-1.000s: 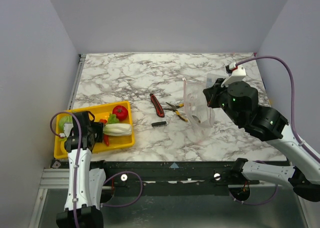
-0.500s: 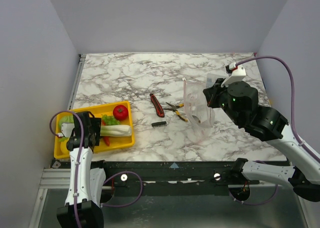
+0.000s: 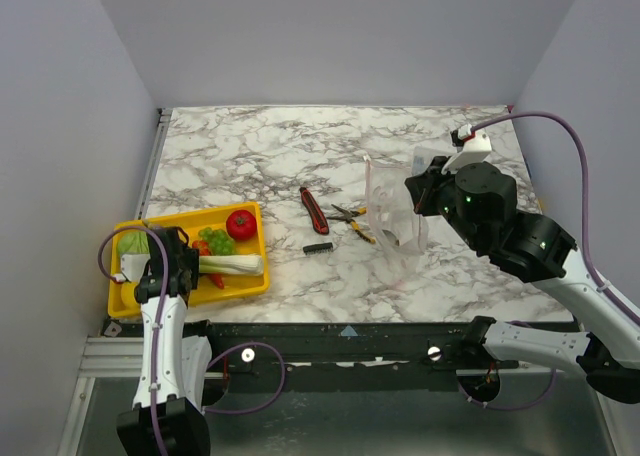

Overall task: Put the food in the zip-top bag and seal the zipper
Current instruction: Pick up the fake vegetable from the bin.

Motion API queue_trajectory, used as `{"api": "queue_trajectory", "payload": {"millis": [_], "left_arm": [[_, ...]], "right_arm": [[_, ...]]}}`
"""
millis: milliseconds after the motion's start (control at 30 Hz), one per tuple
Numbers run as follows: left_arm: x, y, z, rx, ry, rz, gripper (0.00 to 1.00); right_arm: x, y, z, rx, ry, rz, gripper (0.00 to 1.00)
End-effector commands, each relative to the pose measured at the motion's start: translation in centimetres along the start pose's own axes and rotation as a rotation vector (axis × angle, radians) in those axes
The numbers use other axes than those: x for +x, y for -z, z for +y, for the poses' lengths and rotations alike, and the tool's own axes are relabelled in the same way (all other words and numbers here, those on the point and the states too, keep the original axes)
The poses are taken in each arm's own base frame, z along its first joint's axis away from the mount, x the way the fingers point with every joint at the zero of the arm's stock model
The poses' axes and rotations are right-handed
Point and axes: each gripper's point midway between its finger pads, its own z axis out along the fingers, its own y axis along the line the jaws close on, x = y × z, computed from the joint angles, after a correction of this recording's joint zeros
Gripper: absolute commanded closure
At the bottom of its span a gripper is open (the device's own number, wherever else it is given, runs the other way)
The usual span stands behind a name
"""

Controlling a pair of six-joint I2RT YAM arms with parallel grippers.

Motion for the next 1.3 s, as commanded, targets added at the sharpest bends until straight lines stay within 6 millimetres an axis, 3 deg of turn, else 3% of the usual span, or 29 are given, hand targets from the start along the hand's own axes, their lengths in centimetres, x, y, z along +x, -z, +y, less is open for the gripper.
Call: {"api": "queue_trajectory", "payload": {"millis": [0, 33, 100, 167, 200, 433, 633, 833, 967, 1067, 1267], "left_arm": [[-0.1, -0.3, 0.0, 0.009, 0.004, -0.007, 0.57], [-0.2, -0.2, 0.0, 0.011, -0.004, -0.008, 0.61], [-0.2, 0.3, -0.4, 0.022, -0.019, -0.002, 0.77], [-0.6, 1.3, -1.9, 0.067, -0.045, 0.001, 0.95], [-0.7, 1.8, -2.5, 0.084, -0.055, 0.002, 0.99], [-1.6, 6.8, -8.1, 0.254, -0.136, 0.04, 1.0], [0.1, 12.7, -14.1, 0.539, -0.281, 0.16, 1.0], [2.4, 20.6, -19.3, 0.9, -0.475, 0.243, 1.0], [4.9, 27.6, -22.1, 1.258, -0.61, 0.293, 1.0], [7.4, 32.8, -22.3, 1.507, -0.72, 0.32, 1.0], [8.0, 41.9, -20.8, 2.008, -0.778, 0.182, 1.0]], "right_arm": [[-1.2, 0.5, 0.6, -0.032, -0.016, -0.036, 1.0], [-1.2, 0.5, 0.6, -0.032, -0.019, -0.036, 0.99], [-1.1, 0.5, 0.6, -0.032, -0.021, -0.033, 0.99], [-0.9, 0.3, 0.7, -0.033, -0.019, -0.026, 0.99], [-0.8, 0.3, 0.7, -0.032, -0.015, -0.022, 1.0], [-1.3, 0.0, 1.1, -0.028, -0.01, -0.019, 1.0], [-0.5, -0.8, 1.4, -0.026, -0.003, 0.006, 1.0], [0.0, -1.4, 1.9, -0.036, -0.007, 0.018, 1.0], [0.3, -1.7, 2.0, -0.034, -0.002, 0.028, 0.99], [0.4, -1.9, 2.3, -0.038, -0.009, 0.034, 1.0], [-0.2, -1.8, 2.6, -0.043, -0.039, 0.025, 1.0]]}}
